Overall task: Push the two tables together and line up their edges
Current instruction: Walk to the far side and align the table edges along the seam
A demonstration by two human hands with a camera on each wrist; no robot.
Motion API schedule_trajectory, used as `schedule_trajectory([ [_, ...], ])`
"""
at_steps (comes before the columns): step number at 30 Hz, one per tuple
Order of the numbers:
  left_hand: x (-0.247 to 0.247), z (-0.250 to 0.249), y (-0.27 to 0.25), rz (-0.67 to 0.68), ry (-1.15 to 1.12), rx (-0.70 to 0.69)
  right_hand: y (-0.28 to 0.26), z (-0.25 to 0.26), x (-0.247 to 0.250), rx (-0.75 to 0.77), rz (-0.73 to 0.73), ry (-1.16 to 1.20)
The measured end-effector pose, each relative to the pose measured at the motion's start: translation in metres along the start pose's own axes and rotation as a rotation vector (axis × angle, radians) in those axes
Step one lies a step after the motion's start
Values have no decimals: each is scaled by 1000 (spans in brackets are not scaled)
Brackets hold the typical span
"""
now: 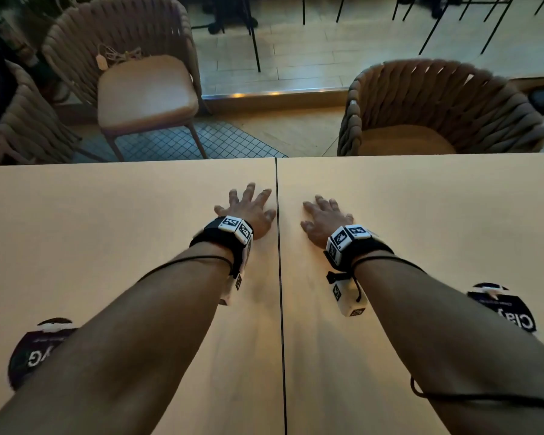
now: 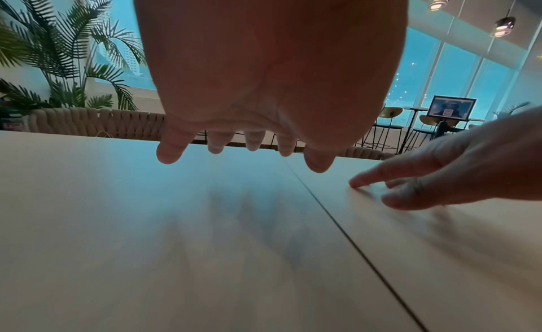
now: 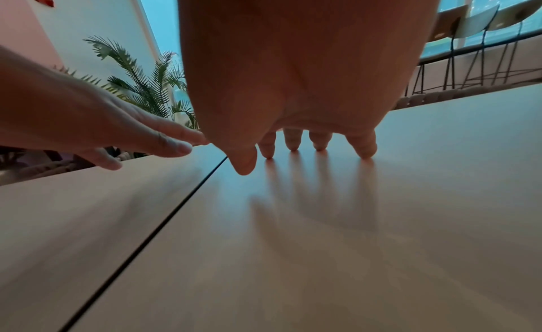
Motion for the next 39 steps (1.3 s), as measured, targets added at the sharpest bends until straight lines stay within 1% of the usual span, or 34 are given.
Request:
schedule_trajectory([
  [4, -12, 4, -46, 16, -13, 15, -50, -4, -23, -36, 0, 20],
  [7, -20, 2, -78, 21, -9, 15, -86, 3, -30, -46, -2, 16],
  [9, -30, -1, -104, 33, -39, 6, -113, 9, -36, -42, 2, 55],
  [11, -37, -4, -117, 30, -40, 6, -121, 12, -39, -43, -10, 51],
  [12, -55, -3, -158, 80, -40, 8, -165, 11, -52, -62, 35, 59],
  [16, -66, -7, -174, 82, -59, -1, -173, 14, -52, -49, 8, 68],
  [18, -78, -9, -199, 104, -31, 9, -195, 15, -59, -44, 33, 50],
  [22, -101, -13, -254, 63, -31, 25, -244, 7, -74, -21, 13, 65],
  [25, -101, -19, -290, 28, -45, 44, -276, 0, -72, 8, -24, 77],
  [28, -91, -31, -328, -26, -50, 51, -310, -5, -58, 35, -67, 85],
  [30, -77, -42, -352, -76, -51, 30, -335, -9, -41, 51, -117, 100],
  [31, -67, -48, -365, -108, -51, 13, -348, -11, -28, 61, -149, 97],
  [36, -12, -75, -411, -183, -49, -103, -395, -12, 39, 78, -268, 49],
  [39, 20, -87, -429, -248, -47, -169, -418, -16, 76, 78, -335, 39],
])
Point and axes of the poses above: each hand's wrist, its own y-axis towards the middle knuckle, its own x-axis out of the back of the hand, z = x × y, the point moved 3 cm from there along y, towards the middle knuckle, and after that the axes turned 8 degrees about x, right-handed, at the moved point
